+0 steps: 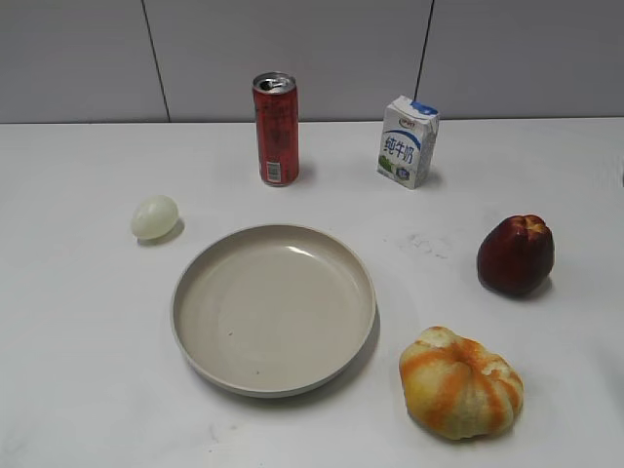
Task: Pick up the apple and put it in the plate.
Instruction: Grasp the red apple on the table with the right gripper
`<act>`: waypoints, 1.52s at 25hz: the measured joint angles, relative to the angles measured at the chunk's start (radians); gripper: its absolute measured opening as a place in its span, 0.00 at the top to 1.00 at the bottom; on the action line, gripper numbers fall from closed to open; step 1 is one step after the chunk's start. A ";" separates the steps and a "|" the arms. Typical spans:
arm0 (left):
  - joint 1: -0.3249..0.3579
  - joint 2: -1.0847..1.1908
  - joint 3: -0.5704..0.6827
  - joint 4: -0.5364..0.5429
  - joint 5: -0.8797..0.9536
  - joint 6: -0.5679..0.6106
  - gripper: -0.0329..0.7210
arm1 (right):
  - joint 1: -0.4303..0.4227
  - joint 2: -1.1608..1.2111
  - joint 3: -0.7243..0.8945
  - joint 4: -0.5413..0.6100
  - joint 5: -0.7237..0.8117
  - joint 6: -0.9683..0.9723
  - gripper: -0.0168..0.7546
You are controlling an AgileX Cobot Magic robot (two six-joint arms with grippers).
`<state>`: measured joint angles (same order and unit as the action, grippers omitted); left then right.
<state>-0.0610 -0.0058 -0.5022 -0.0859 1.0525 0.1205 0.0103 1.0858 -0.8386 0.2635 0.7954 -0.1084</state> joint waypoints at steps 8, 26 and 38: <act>0.000 0.000 0.000 0.000 0.000 0.000 0.26 | 0.021 0.396 -0.221 -0.010 0.002 -0.019 0.15; 0.000 0.000 0.000 0.000 0.000 0.000 0.26 | 0.115 0.842 -0.376 -0.144 -0.028 0.095 0.15; 0.000 0.000 0.000 0.000 0.000 0.000 0.26 | 0.155 0.872 -0.505 -0.152 0.120 0.095 0.20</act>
<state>-0.0610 -0.0058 -0.5022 -0.0859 1.0525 0.1205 0.1649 1.9580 -1.3436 0.1113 0.9151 -0.0138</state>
